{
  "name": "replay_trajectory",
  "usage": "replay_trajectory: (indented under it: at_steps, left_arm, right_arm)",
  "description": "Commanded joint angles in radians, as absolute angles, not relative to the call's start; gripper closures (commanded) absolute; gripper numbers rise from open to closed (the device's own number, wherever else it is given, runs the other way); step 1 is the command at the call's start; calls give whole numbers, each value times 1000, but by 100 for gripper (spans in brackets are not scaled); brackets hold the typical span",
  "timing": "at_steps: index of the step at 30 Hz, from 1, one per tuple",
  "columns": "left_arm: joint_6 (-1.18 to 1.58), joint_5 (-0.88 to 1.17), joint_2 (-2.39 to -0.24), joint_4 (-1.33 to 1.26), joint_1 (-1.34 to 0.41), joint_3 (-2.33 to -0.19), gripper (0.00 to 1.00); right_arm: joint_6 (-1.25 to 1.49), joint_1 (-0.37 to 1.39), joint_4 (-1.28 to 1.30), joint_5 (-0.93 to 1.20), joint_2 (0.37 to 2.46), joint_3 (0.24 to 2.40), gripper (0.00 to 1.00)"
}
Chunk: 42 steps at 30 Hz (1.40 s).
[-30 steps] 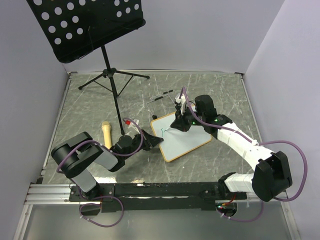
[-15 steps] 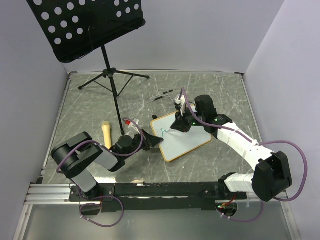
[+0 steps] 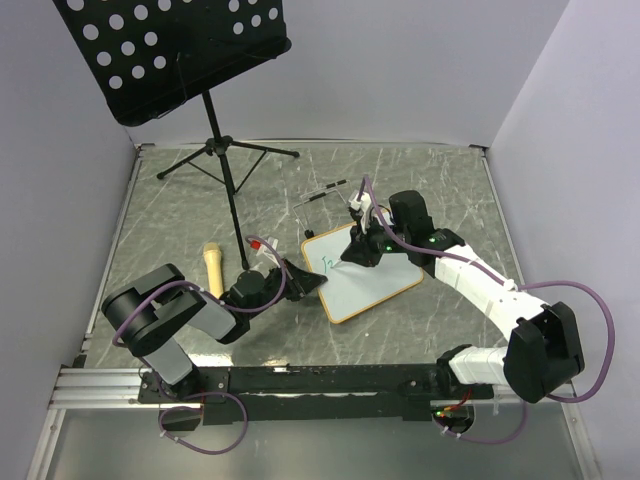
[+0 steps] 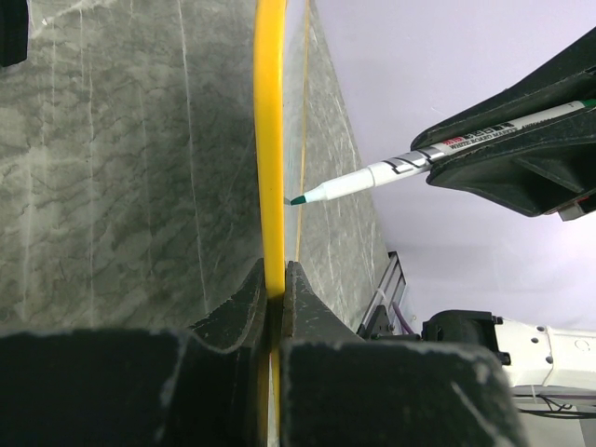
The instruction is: Write a sentence on the whiteboard
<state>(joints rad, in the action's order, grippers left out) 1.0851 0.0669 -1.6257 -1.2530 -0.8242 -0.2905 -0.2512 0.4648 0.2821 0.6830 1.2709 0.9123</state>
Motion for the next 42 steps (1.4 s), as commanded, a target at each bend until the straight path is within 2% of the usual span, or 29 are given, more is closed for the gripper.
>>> replay_trajectory:
  at_steps: [1,42]
  left_arm:
    - [1066,78,-1620,-1615,-822,-305,99]
    - [1085,95,-1641,-1652,-827,-304,99]
  right_arm:
    - [-242,471,259,700,1276,950,100]
    - [-172,485,189,612,1261,945,100]
